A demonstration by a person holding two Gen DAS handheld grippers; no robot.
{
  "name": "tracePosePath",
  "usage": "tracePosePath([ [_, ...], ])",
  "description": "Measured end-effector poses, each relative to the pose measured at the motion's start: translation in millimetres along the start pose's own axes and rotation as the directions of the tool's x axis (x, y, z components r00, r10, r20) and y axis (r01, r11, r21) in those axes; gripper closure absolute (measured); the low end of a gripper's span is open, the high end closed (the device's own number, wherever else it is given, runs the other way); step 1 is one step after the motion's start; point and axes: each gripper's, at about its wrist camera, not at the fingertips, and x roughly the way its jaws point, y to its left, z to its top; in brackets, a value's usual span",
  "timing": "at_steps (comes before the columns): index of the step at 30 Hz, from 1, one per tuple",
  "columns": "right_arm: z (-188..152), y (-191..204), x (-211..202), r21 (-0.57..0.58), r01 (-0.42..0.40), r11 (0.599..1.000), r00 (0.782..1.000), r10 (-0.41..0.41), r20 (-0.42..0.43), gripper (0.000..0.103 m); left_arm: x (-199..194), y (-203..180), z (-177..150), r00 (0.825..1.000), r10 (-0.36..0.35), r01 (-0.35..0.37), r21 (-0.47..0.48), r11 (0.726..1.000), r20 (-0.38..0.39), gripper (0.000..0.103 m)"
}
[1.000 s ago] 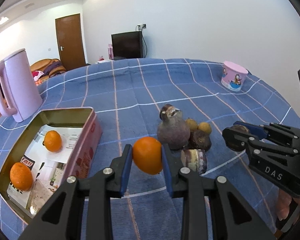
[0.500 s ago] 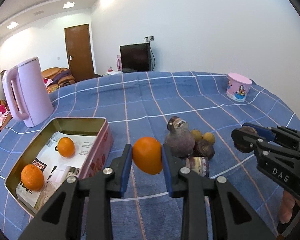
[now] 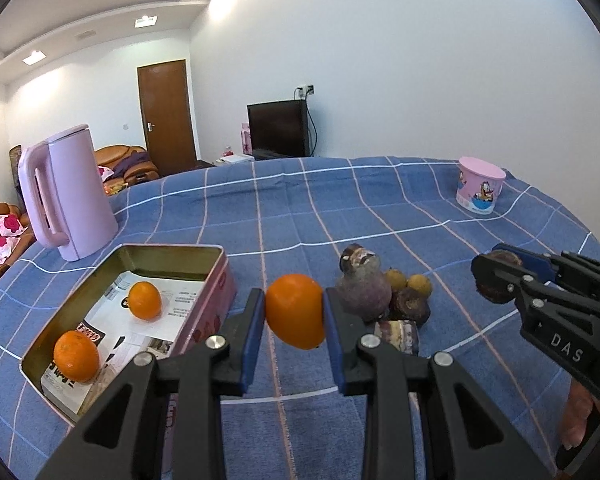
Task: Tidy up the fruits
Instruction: 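Carry the mangosteen and orange with both tools over the tin box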
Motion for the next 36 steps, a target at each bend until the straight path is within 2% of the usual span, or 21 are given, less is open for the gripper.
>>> tracePosePath([
  [20, -1, 4, -17, -0.019, 0.029, 0.999, 0.996, -0.027, 0.088, 0.075, -18, 1, 0, 0.994, 0.048, -0.047, -0.011, 0.999, 0.095, 0.073],
  [36, -4, 16, -33, -0.074, 0.084, 0.994, 0.983, -0.070, 0.172, 0.075, -32, 4, 1, 0.982, 0.085, -0.084, -0.013, 0.996, 0.166, 0.073],
])
